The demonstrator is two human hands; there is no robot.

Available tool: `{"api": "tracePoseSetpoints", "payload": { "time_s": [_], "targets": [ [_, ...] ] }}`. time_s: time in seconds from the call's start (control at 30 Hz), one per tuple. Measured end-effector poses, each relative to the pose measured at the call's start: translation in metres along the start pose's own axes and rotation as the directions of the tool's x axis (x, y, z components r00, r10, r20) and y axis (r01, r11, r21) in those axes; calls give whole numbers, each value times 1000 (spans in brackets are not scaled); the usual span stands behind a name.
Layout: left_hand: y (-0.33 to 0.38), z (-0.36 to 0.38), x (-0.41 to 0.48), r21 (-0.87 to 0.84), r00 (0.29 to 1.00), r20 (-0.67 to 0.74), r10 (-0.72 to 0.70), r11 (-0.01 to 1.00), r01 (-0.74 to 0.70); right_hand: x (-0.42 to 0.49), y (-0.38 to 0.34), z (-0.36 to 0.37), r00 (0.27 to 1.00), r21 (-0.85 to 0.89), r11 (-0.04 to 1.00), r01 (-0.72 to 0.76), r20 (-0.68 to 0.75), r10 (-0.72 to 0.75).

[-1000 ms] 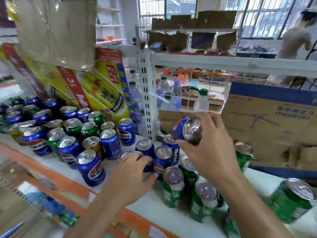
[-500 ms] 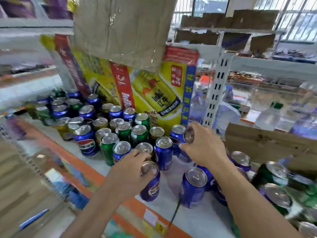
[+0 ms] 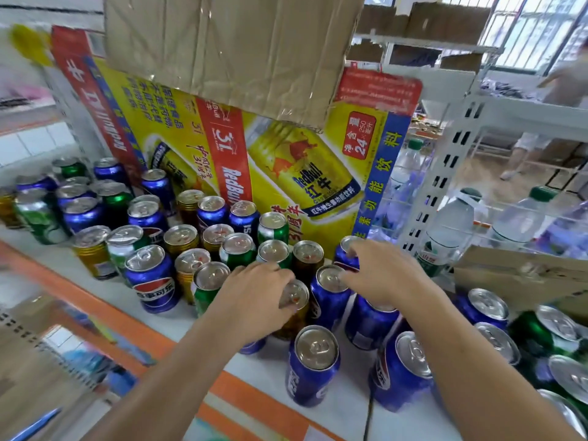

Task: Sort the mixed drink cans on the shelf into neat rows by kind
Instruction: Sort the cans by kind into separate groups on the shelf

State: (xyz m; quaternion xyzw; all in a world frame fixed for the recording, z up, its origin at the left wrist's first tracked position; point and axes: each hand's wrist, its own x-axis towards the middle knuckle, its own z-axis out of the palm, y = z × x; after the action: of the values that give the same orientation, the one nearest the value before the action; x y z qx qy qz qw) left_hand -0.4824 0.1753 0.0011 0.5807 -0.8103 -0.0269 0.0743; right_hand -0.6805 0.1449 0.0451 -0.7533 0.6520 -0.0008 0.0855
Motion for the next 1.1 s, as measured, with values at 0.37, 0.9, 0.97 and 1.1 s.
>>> {"api": "tracePoseSetpoints", "payload": {
  "time_s": [0.37, 0.9, 0.97, 1.1],
  "targets": [
    [6, 26, 26, 195, 997, 68, 21, 980, -34, 94, -45, 36, 984, -30, 995, 99, 153, -93],
    [32, -78, 19, -530, 933, -361, -16, 826, -191, -13, -2, -47, 911, 520, 848, 100, -391, 133],
    [54, -75, 21, -556, 921, -389, 15, 793, -248, -35, 17, -53, 883, 596, 798, 88, -418, 215],
    [103, -69, 29, -579, 902, -416, 119, 730, -363, -86, 62, -57, 770, 692, 720, 45, -483, 416]
  ]
}}
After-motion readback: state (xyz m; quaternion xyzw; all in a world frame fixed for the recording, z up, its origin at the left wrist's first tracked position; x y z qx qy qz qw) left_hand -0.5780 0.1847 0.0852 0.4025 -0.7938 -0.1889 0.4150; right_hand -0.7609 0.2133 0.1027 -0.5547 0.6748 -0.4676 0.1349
